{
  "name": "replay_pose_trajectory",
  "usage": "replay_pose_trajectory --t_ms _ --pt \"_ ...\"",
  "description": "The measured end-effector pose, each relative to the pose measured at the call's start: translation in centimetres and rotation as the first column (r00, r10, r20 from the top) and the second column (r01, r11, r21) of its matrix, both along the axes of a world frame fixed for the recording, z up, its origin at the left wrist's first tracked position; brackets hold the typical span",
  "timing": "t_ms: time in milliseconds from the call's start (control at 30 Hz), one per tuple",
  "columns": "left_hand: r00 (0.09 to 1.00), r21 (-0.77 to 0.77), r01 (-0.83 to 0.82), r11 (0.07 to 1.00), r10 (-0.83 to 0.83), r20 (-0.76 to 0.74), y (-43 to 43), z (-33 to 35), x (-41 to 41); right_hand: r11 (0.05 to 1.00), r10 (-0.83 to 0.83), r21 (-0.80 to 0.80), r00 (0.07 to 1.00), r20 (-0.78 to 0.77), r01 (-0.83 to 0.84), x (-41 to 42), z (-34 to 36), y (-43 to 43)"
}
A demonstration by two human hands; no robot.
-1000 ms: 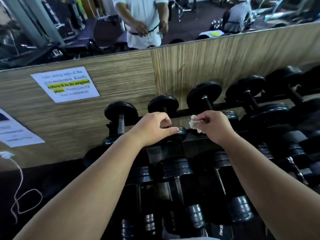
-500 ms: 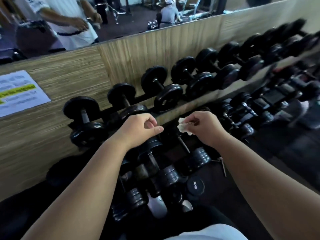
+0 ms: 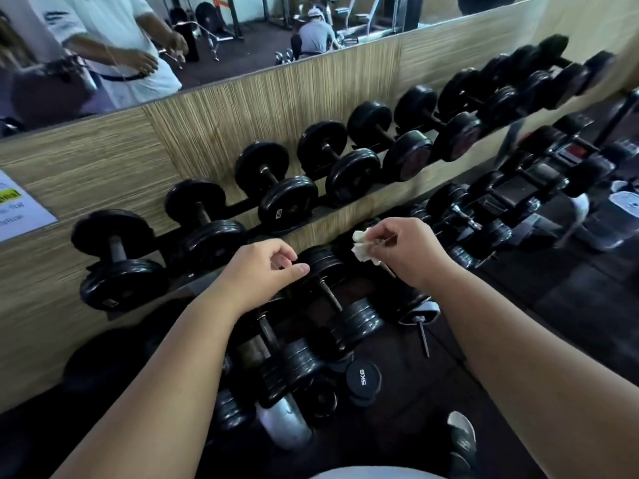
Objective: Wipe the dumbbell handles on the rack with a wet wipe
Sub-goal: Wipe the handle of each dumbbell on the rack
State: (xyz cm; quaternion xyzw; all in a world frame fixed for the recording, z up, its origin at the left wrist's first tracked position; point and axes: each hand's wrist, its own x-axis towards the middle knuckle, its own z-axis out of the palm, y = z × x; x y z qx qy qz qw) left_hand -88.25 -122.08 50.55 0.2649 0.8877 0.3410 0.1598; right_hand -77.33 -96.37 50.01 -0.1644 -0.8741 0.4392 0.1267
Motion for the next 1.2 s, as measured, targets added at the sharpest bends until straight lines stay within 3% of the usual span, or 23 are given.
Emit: replay_pose_trajectory --t_ms 367,533,900,1200 --pt "0.958 -0.016 -0.285 0.958 0.285 0.012 14.0 0.1 0.9 0.96 0.27 0.077 0.963 0.023 -0.271 -2.4 1.6 15.0" --pt "0.931 -0.037 -0.364 0.931 0.365 0.02 16.8 0.6 1.5 0.936 0.351 0.042 0.936 0.012 -0.351 -3.6 2.7 18.7" --pt "0.851 0.057 -0.525 0.849 0.525 0.02 18.1 -1.1 -4.0 0.873 0.462 -0.16 0.887 -0.029 -0.46 -11.0 1.6 21.0" --pt "0.692 0.08 -0.717 0.693 0.721 -0.039 16.9 -4.9 -14.9 0.812 0.564 -0.161 0.825 -0.033 -0.561 -27.7 -1.3 18.0"
